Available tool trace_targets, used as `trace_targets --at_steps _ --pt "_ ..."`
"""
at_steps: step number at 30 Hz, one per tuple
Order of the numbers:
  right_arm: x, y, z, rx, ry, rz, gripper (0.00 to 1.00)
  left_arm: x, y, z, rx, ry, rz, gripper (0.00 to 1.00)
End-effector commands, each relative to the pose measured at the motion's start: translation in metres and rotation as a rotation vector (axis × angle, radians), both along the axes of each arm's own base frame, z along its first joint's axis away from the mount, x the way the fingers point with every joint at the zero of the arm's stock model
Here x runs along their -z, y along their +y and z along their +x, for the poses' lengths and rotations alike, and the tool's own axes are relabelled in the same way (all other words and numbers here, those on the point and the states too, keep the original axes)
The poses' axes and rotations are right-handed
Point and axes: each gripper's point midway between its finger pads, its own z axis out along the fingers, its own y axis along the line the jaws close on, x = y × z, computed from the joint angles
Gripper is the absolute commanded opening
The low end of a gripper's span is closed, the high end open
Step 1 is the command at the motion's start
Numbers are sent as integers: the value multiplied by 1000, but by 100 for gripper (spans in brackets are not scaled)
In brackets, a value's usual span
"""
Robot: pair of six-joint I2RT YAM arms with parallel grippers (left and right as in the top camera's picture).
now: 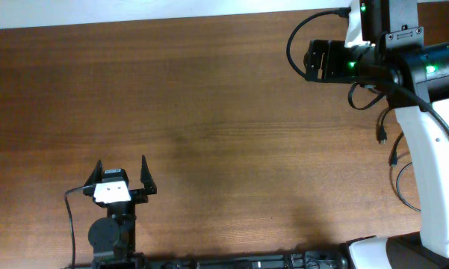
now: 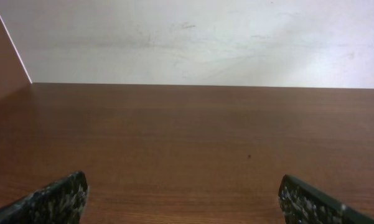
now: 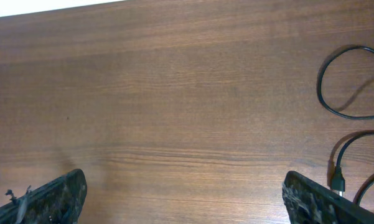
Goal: Untangle cables
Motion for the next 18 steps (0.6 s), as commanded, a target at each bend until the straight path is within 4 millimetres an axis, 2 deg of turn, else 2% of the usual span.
trace_targets --at_steps 1,18 --pt "-1 1 0 -12 -5 -8 99 0 -1 0 4 -2 -11 99" --pt "-1 -2 1 -1 -7 -20 99 0 -1 0 5 -2 -11 98"
